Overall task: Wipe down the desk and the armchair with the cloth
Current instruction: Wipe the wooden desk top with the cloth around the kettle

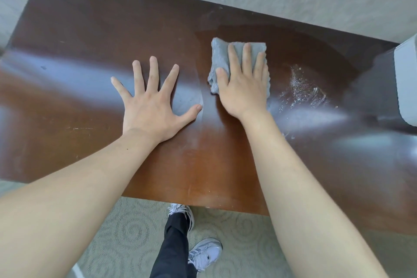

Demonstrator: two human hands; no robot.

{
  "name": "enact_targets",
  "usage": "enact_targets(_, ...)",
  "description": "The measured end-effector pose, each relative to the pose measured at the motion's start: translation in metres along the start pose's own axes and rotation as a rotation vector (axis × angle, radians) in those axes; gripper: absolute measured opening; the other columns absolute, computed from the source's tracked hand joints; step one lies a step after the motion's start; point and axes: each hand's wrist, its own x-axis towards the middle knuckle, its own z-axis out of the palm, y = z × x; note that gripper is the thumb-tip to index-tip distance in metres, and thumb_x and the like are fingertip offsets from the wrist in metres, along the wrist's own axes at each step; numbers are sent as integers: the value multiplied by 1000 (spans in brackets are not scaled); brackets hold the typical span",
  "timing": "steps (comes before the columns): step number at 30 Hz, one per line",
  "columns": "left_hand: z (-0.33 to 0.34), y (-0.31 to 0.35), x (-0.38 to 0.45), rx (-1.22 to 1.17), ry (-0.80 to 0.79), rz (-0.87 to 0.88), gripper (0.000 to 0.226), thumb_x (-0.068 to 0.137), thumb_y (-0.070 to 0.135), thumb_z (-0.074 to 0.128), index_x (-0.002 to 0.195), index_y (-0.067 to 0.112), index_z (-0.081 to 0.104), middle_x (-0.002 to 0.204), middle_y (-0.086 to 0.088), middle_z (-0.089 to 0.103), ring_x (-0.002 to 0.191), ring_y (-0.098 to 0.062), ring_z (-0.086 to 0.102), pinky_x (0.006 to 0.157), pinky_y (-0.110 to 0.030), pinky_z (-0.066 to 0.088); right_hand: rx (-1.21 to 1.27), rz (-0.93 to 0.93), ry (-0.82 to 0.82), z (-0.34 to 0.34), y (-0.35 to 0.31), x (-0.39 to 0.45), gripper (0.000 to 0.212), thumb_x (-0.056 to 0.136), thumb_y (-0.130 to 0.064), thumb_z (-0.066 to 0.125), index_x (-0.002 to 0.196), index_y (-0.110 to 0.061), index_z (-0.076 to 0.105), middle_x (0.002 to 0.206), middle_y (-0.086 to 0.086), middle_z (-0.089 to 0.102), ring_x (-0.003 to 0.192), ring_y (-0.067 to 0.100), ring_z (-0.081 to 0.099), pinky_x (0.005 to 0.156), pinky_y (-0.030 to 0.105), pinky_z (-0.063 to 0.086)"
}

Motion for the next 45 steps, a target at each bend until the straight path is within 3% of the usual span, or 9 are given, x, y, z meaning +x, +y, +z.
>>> enact_targets(4, -2, -1, 1, 15, -20, 1, 103, 76, 96, 9, 159, 36, 10, 169, -8, 6, 154, -39, -2, 111, -78, 4, 26, -48, 40, 15, 2, -88, 62, 103, -50, 28, 159, -28, 14, 168, 6, 3, 153, 36, -6, 123, 50, 1)
enact_targets(11, -13, 2, -11, -57, -66, 18, 99, 80, 89, 15, 158, 30, 25, 168, -6, 14, 155, -28, 2, 115, -74, 5, 43, -74, -58, 26, 15, -207, 64, 102, -60, 26, 159, -34, 11, 168, -3, -4, 153, 25, -13, 123, 47, 3)
enact_targets(14, -17, 9, -7, -161, -62, 2, 99, 80, 90, 18, 158, 30, 24, 168, -5, 16, 156, -24, 3, 114, -75, 3, 22, -59, -47, 20, 22, -189, 61, 103, -57, 21, 159, -34, 11, 168, -3, 0, 154, 26, -9, 124, 45, 3)
enact_targets(19, -17, 53, -2, -161, 15, 238, 93, 85, 85, 21, 159, 29, 25, 168, -10, 13, 156, -26, 6, 123, -59, 2, 8, 61, -51, -4, 51, -119, 60, 103, -53, 20, 159, -34, 5, 168, -2, -3, 154, 27, -10, 124, 42, -4)
enact_targets(24, -9, 108, 19, -176, 34, 345, 96, 85, 84, 23, 161, 26, 21, 169, -13, 6, 156, -31, -1, 125, -53, 4, -1, 96, -22, -33, 91, -58, 55, 107, -42, 24, 159, -29, 10, 168, 2, 2, 154, 31, -4, 124, 43, 2)
enact_targets(29, 1, 128, 26, -55, -45, 315, 103, 83, 90, 6, 162, 25, 8, 169, -11, 0, 156, -28, -6, 125, -54, 1, 102, 137, 12, -24, 96, -101, 53, 107, -39, 18, 159, -29, 14, 168, 1, 6, 154, 29, -6, 125, 45, 4)
enact_targets(36, 6, 130, 28, -16, -48, 318, 98, 86, 87, 13, 162, 24, 10, 169, -11, 4, 156, -30, -1, 124, -56, 7, 67, 261, -25, -11, 100, -167, 58, 104, -51, 12, 158, -34, 1, 167, -2, -5, 154, 28, -9, 125, 45, 2)
enact_targets(40, 6, 131, 31, -5, -56, 319, 96, 87, 84, 17, 162, 24, 12, 169, -11, 4, 156, -31, 0, 124, -56, 8, 34, 318, -8, -23, 112, -106, 65, 103, -50, 28, 160, -26, 5, 168, 7, -3, 152, 37, -8, 124, 50, 0)
enact_targets(45, 7, 133, 32, 31, -59, 312, 96, 87, 84, 14, 162, 25, 9, 169, -11, 3, 156, -30, -1, 124, -56, 8, 30, 293, 5, -46, 132, 3, 71, 99, -59, 25, 159, -26, 5, 168, 10, -4, 152, 37, -12, 123, 50, -5)
